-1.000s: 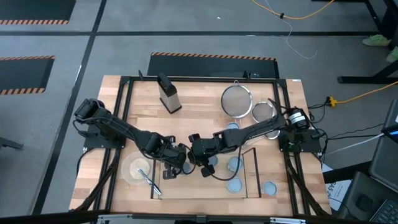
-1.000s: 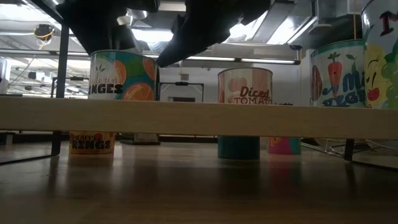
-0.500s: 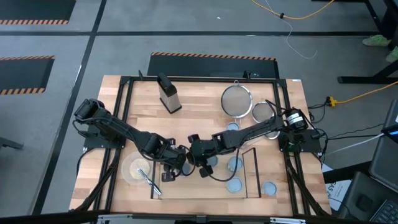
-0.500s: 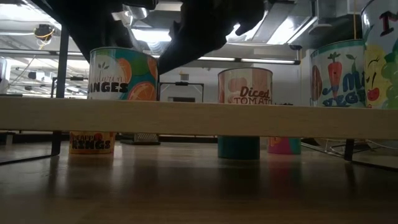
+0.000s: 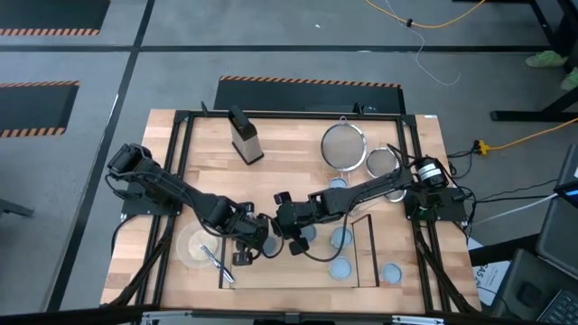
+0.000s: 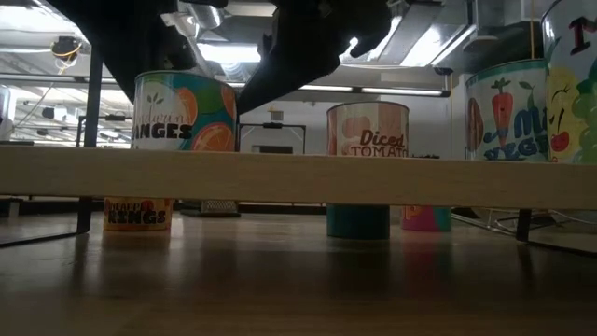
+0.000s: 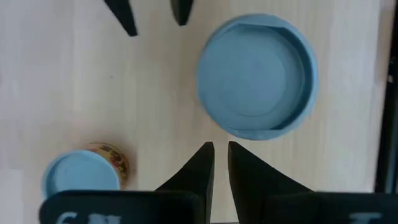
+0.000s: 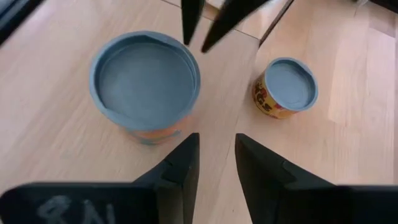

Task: Pick and place cans onto a shelf
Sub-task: Put the small canned oranges on the shelf

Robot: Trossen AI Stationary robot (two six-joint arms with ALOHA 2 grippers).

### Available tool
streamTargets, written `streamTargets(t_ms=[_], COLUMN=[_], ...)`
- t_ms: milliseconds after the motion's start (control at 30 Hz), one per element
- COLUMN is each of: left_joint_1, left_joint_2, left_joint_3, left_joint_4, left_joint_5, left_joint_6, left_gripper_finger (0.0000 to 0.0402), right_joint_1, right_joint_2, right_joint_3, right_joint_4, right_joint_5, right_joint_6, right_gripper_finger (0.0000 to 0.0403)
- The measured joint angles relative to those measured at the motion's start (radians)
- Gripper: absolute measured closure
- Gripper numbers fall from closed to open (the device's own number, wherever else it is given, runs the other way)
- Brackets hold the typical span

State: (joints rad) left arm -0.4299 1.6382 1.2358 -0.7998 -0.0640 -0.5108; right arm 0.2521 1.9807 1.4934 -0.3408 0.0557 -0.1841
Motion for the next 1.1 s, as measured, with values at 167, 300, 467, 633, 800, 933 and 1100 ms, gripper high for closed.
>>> streamTargets(t_ms=[167, 300, 467, 633, 800, 933, 1100], left_joint_1=[0.017, 0.023, 0.024, 0.015, 0.01, 0.009, 0.009], left_joint_2=[0.0, 0.0, 0.0, 0.0, 0.0, 0.0, 0.0], left_joint_3=[0.0, 0.0, 0.0, 0.0, 0.0, 0.0, 0.0], left_joint_4=[0.001, 0.008, 0.008, 0.011, 0.017, 0.044, 0.057], left_joint_5=[-0.027, -0.028, -0.027, 0.0, 0.027, 0.04, 0.093], left_joint_6=[-0.002, -0.003, -0.004, -0.005, -0.003, -0.002, 0.024], left_gripper_finger=[0.0363, 0.0363, 0.0363, 0.0363, 0.0363, 0.0363, 0.0363], right_joint_1=[0.001, 0.001, 0.0, 0.001, 0.001, 0.001, 0.001], right_joint_2=[-0.001, -0.001, 0.0, 0.0, 0.0, 0.0, 0.0], right_joint_3=[0.0, 0.0, 0.0, 0.0, 0.0, 0.0, 0.0], right_joint_4=[-0.01, -0.017, -0.015, 0.014, 0.029, 0.031, 0.024], right_joint_5=[-0.115, -0.132, -0.144, -0.147, -0.146, -0.129, -0.122], right_joint_6=[0.012, 0.023, 0.022, 0.022, 0.023, 0.023, 0.027], right_gripper_finger=[0.0296, 0.0296, 0.0296, 0.0296, 0.0296, 0.0296, 0.0296])
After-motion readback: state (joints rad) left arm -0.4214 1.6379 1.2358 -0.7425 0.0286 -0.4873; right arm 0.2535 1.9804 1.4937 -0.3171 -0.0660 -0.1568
